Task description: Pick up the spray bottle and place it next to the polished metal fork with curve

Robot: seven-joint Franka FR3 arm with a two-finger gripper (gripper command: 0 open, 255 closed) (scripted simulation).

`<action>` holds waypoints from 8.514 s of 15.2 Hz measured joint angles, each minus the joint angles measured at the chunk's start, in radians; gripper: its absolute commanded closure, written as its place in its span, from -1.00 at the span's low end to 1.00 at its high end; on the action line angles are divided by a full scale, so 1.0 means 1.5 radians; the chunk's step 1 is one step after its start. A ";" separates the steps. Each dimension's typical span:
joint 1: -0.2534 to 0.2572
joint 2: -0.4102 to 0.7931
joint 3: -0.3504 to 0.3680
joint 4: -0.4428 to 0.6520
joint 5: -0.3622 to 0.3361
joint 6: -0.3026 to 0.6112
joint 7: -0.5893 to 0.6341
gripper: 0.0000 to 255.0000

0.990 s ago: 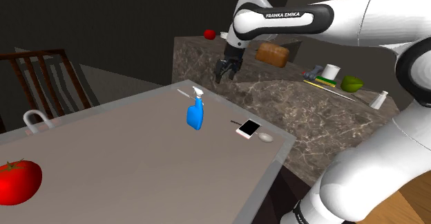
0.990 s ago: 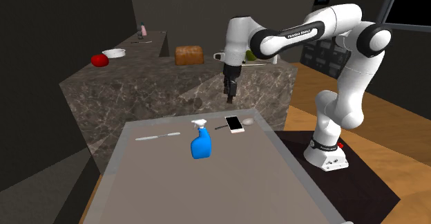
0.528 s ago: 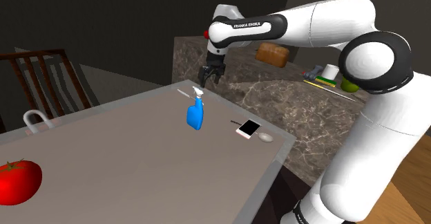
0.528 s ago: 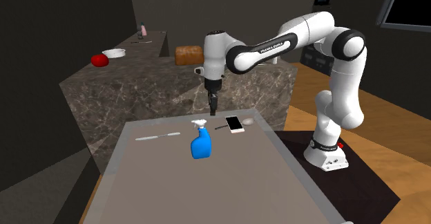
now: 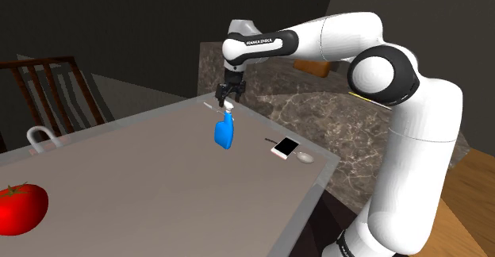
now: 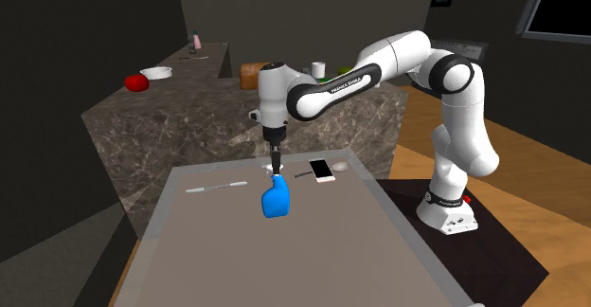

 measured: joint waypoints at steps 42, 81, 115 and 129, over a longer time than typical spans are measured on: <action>0.008 -0.061 0.004 0.039 -0.001 -0.100 0.011 1.00; 0.133 -0.718 0.179 -0.209 0.128 -0.496 0.307 1.00; 0.169 -0.877 0.230 -0.573 0.189 -0.287 0.307 1.00; 0.187 -0.907 0.264 -0.709 0.224 -0.183 0.302 1.00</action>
